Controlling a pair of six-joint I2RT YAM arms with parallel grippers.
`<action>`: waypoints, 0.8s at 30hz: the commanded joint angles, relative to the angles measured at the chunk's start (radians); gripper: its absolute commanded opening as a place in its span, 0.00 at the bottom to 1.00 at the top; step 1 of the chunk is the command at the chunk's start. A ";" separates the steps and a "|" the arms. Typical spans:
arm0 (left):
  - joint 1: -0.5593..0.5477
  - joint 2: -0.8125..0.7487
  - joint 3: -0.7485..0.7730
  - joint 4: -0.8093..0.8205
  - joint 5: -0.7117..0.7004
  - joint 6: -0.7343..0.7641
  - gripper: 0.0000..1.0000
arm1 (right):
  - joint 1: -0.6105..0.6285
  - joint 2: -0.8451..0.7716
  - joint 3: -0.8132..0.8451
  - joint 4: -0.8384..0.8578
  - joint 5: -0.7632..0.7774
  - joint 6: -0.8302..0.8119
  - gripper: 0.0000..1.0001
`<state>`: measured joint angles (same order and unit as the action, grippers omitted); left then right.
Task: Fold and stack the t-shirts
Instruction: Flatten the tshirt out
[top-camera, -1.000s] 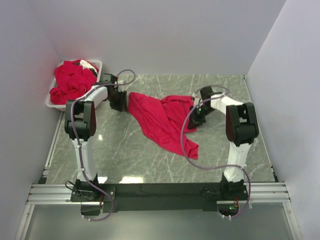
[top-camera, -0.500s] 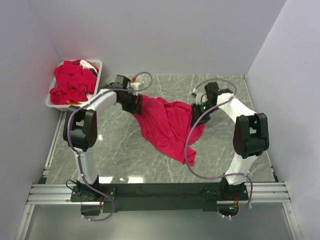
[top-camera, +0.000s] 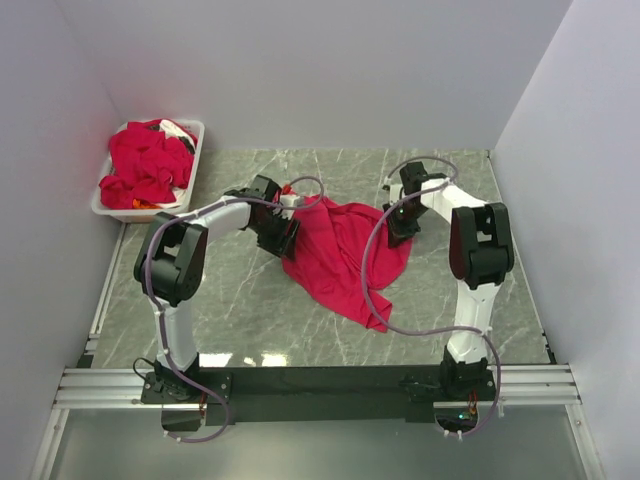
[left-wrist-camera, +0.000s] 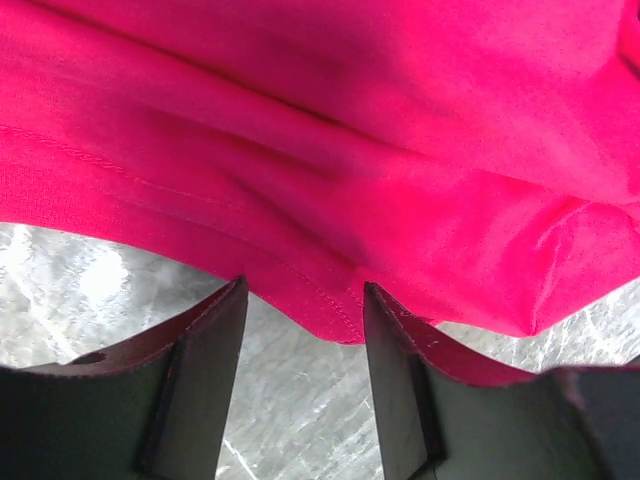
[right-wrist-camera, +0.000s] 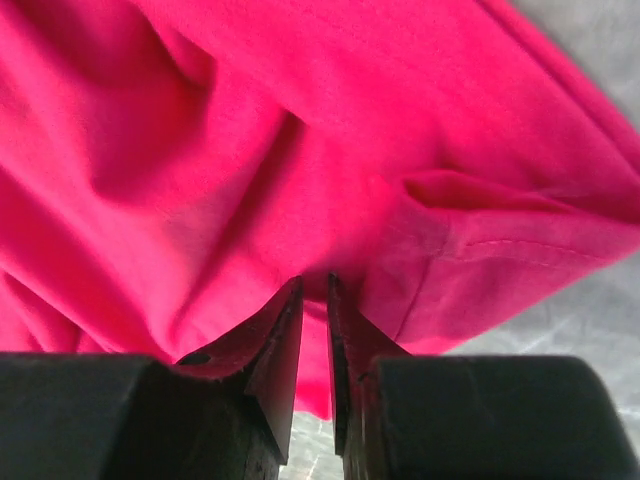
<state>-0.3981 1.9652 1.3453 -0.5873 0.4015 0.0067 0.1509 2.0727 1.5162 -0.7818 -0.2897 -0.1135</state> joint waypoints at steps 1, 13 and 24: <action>0.021 0.047 0.020 -0.011 -0.075 0.001 0.56 | 0.007 -0.052 -0.075 -0.034 0.078 -0.014 0.23; 0.246 0.161 0.304 -0.146 -0.242 0.126 0.52 | 0.142 -0.336 -0.369 -0.319 -0.236 -0.259 0.22; 0.021 -0.134 0.029 -0.051 0.069 0.142 0.58 | -0.022 -0.350 -0.104 -0.062 -0.126 -0.049 0.38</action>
<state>-0.2947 1.9022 1.4479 -0.6834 0.3779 0.1455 0.1413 1.6989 1.3437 -0.9871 -0.4980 -0.2504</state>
